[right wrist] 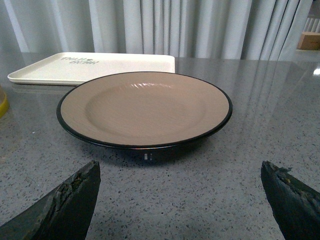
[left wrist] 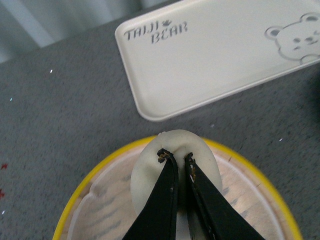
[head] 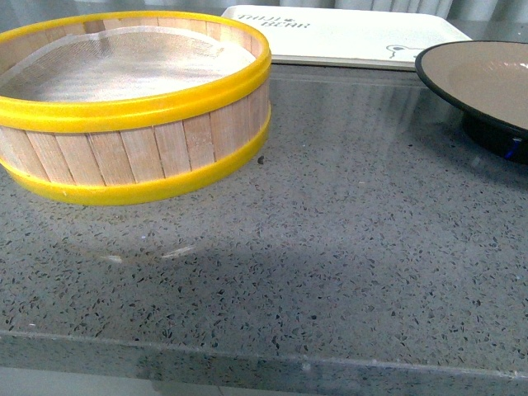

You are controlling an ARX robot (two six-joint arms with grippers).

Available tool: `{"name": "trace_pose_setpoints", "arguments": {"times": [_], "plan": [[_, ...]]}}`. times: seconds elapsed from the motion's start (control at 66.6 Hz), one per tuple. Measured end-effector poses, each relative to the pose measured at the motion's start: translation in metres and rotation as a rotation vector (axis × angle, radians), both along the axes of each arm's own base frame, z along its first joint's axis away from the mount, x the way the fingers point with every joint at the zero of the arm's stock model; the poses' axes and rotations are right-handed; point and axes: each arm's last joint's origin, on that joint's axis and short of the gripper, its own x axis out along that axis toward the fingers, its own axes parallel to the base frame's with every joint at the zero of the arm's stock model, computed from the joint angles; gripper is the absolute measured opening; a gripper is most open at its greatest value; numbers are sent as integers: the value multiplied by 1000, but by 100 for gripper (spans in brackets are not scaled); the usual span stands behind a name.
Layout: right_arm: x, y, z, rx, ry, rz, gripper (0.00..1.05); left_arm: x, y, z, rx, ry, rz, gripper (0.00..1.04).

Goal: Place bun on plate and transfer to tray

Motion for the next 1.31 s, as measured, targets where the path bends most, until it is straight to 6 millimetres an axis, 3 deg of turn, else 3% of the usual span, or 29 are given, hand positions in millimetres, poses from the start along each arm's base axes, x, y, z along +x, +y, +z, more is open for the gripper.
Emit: {"name": "trace_pose_setpoints", "arguments": {"times": [0.075, 0.18, 0.315, 0.48, 0.646, 1.036, 1.306], "plan": [[0, 0, 0, 0, 0, 0, 96, 4, -17, 8, -10, -22, -39, 4], [0, 0, 0, 0, 0, 0, 96, 11, -63, 19, -14, -45, -139, 4], [0, 0, 0, 0, 0, 0, 96, 10, -106, 21, -24, -52, -240, 4], [0, 0, 0, 0, 0, 0, 96, 4, -158, 11, -19, -48, -354, 4], [0, 0, 0, 0, 0, 0, 96, -5, -194, -10, 13, -14, -450, 4], [0, 0, 0, 0, 0, 0, 96, -14, -235, -51, 121, 14, -521, 4], [0, 0, 0, 0, 0, 0, 96, 0, -240, -45, 137, -30, -490, 4]]}}
